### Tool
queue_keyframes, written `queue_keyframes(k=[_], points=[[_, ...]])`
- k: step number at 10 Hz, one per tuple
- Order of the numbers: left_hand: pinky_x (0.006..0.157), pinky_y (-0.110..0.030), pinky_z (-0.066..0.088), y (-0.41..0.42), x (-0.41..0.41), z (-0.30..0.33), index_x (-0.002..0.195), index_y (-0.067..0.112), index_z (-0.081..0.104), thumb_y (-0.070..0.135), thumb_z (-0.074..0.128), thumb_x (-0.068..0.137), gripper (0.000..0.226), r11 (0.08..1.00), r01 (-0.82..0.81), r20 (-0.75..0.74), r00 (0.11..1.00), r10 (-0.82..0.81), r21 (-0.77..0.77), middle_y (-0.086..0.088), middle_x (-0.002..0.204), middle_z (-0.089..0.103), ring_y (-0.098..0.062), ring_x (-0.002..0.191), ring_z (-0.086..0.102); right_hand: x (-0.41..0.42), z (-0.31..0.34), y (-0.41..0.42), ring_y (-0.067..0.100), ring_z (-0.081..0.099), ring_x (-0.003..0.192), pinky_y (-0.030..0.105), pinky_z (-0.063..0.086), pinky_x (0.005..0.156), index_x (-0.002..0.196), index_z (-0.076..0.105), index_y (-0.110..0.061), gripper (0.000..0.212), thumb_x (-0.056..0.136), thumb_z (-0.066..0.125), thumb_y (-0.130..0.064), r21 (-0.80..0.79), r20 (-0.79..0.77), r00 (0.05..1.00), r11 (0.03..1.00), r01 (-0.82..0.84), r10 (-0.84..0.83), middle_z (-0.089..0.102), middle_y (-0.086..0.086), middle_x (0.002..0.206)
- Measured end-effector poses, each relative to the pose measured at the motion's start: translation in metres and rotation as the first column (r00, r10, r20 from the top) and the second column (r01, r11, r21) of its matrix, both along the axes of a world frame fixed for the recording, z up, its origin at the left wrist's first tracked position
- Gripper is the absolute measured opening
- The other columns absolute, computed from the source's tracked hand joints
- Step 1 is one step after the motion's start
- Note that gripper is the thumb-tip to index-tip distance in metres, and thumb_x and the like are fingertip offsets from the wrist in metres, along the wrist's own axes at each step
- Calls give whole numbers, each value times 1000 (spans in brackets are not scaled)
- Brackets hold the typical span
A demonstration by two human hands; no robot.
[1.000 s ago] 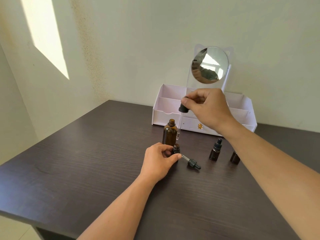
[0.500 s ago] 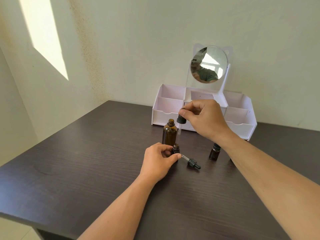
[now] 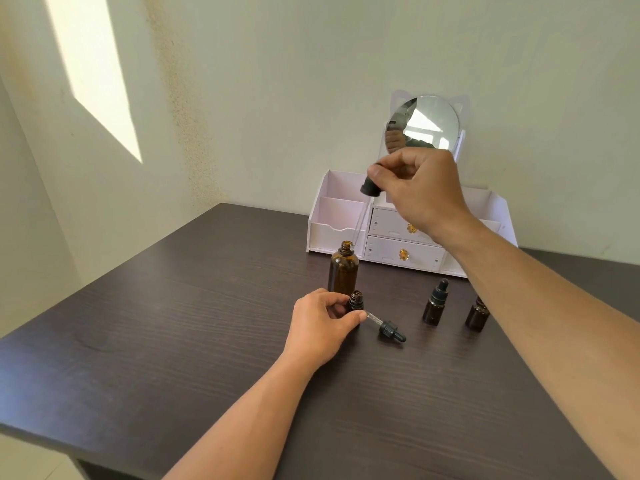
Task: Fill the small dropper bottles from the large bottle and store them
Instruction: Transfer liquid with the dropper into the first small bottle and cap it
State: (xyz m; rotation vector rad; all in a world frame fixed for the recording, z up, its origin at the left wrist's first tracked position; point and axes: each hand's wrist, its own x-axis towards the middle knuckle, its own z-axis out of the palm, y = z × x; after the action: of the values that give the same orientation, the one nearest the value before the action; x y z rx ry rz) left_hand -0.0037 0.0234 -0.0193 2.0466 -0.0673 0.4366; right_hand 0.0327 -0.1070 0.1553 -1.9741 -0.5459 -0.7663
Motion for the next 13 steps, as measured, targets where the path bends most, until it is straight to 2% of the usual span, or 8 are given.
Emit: queue_keyframes(k=[2,3,4,6,9,10,12,13], points=[[59,-9,39,0,-1,0,113,19,72,36,78,78,40,1000,8,-5,1000,-8,20,8,84,61,-3,66,52,12,3,9,-1,64,63,9,49,62,86,72,-9,8,84,70,-17,-21,32,999,999,37,-37,68,-4,72],[59,-10,39,0,-1,0,113,19,72,36,78,78,40,1000,8,-5,1000,-8,16,8,84,61,-3,66,52,20,-4,11,12,68,72,22,55,70,85,73,-10,10,83,70,-20,-31,0,999,999,41,-41,71,1,77],[60,-10,39,0,0,0,115,19,71,36,78,78,41,1000,9,-11,1000,-9,17,8,85,60,-3,67,52,23,-16,13,13,69,73,28,56,73,86,73,-9,10,84,70,-18,-59,-36,999,998,32,-35,72,1,78],[61,-11,40,0,0,1,115,20,71,38,78,78,42,1000,6,-11,1000,-6,24,8,85,60,-4,68,53,25,-38,17,-7,61,59,16,48,65,81,73,-11,7,85,69,-15,-94,-113,993,995,20,-30,65,-13,67],[62,-12,40,0,0,2,117,19,70,37,77,79,43,1000,10,-14,1000,-10,29,8,86,60,-5,70,54,29,-48,19,5,61,67,21,51,67,87,75,-7,10,82,72,-15,-110,-100,993,993,47,-58,70,2,79],[62,-12,40,0,-1,2,118,19,68,37,77,79,44,999,10,-17,1000,-9,37,9,87,59,-5,71,53,28,-48,18,0,61,64,18,51,66,86,75,-8,9,82,73,-15,-111,-101,994,993,41,-53,70,0,77],[62,-12,40,0,-1,2,117,19,69,37,77,79,43,999,8,-19,1000,-7,32,9,86,59,-5,70,53,26,-46,19,10,65,71,25,54,70,86,75,-9,9,83,71,-16,-91,-121,992,995,37,-48,69,-1,77],[61,-11,40,0,-1,1,117,19,69,37,77,79,44,1000,8,-18,1000,-8,26,9,85,60,-4,70,53,23,-35,16,-2,64,62,11,49,62,85,74,-10,7,84,70,-16,-50,-121,993,999,5,-11,67,-7,71]])
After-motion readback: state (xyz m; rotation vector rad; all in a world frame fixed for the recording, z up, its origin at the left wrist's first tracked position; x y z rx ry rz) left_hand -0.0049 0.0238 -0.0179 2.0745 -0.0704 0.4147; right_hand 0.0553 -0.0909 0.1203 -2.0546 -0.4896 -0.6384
